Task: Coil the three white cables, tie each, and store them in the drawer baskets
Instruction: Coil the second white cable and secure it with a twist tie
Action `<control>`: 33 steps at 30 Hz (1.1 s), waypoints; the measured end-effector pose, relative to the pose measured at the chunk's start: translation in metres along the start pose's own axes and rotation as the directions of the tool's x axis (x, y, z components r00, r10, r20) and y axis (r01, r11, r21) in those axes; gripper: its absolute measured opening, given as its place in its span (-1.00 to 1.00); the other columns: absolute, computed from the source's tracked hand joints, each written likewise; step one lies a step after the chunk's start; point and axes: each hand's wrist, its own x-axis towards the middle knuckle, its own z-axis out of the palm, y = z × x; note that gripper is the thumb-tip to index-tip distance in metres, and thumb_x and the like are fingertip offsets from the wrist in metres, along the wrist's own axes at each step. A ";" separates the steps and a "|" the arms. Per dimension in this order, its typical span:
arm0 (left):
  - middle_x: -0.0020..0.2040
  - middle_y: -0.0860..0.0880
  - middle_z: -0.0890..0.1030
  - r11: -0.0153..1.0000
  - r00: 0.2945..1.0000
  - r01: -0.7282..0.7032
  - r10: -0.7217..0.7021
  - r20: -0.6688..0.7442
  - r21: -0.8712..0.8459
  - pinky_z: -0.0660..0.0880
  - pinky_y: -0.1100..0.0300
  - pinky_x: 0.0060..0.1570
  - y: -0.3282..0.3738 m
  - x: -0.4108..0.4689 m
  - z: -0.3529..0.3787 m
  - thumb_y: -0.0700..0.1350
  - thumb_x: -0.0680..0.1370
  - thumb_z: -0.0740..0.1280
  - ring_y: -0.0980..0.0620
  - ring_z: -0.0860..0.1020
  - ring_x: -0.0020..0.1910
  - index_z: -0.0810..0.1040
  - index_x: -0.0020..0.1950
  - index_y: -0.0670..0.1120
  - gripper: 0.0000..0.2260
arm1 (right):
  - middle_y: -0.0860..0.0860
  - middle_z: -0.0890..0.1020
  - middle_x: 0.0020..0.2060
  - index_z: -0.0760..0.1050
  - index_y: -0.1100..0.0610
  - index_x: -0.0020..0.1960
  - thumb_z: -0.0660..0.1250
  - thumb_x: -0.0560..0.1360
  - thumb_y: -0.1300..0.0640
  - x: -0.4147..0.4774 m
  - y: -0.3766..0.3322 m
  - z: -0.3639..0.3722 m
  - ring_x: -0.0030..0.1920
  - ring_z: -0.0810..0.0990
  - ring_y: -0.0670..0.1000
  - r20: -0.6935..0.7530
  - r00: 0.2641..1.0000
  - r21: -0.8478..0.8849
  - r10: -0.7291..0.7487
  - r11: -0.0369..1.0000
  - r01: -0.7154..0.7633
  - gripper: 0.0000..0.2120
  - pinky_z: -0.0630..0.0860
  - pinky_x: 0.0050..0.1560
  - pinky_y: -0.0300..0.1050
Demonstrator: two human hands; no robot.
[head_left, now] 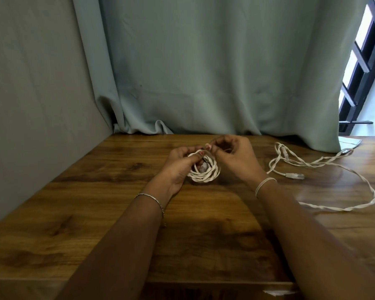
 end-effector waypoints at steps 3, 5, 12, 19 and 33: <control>0.00 -0.23 0.66 1.000 1.000 -0.008 0.008 -0.021 -0.004 0.59 0.14 -0.08 0.001 0.000 -0.001 -0.27 0.53 0.37 -0.05 0.63 -0.12 0.57 0.12 -0.24 -0.83 | -0.04 0.69 -0.23 0.62 0.01 -0.15 0.47 0.44 0.25 -0.001 0.002 0.002 -0.18 0.66 -0.09 0.071 0.997 -0.023 -0.030 0.999 0.032 -0.86 0.52 -0.15 -0.27; -0.05 -0.20 0.66 1.000 1.000 -0.005 0.004 -0.030 -0.018 0.59 0.18 -0.13 0.001 0.001 -0.002 -0.29 0.53 0.35 -0.02 0.64 -0.15 0.58 0.11 -0.23 -0.84 | -0.02 0.70 -0.19 0.64 0.09 -0.10 0.46 0.43 0.30 0.000 0.002 0.000 -0.14 0.66 -0.08 0.102 0.994 0.008 -0.031 1.000 0.030 -0.87 0.53 -0.12 -0.31; -0.09 -0.19 0.64 0.983 0.989 0.109 -0.122 -0.080 -0.149 0.58 0.23 -0.24 0.001 0.005 -0.010 -0.33 0.52 0.34 0.01 0.58 -0.23 0.60 0.08 -0.23 -0.85 | -0.08 0.68 -0.12 0.63 0.15 0.00 0.45 0.40 0.39 -0.007 -0.008 -0.001 -0.09 0.65 -0.23 0.259 0.966 0.071 0.005 0.997 -0.024 -0.77 0.54 -0.05 -0.37; -0.05 -0.22 0.65 0.968 0.985 0.150 -0.164 -0.053 -0.200 0.59 0.11 -0.08 0.003 0.002 -0.010 -0.32 0.54 0.31 -0.06 0.60 -0.13 0.58 0.12 -0.24 -0.82 | -0.05 0.70 -0.12 0.66 0.09 -0.04 0.58 0.30 0.23 -0.007 -0.003 0.004 -0.05 0.67 -0.11 0.202 0.979 0.008 -0.001 1.000 0.000 -0.74 0.59 0.01 -0.17; 0.04 -0.21 0.67 0.995 0.997 -0.079 0.078 0.027 0.061 0.58 0.06 0.07 0.000 0.002 0.003 -0.28 0.52 0.38 -0.10 0.64 0.02 0.59 0.17 -0.22 -0.77 | -0.03 0.67 -0.22 0.60 0.04 -0.14 0.42 0.49 0.20 0.000 0.006 0.007 -0.13 0.66 -0.01 -0.080 0.994 -0.030 0.069 0.997 -0.072 -0.92 0.58 -0.08 -0.16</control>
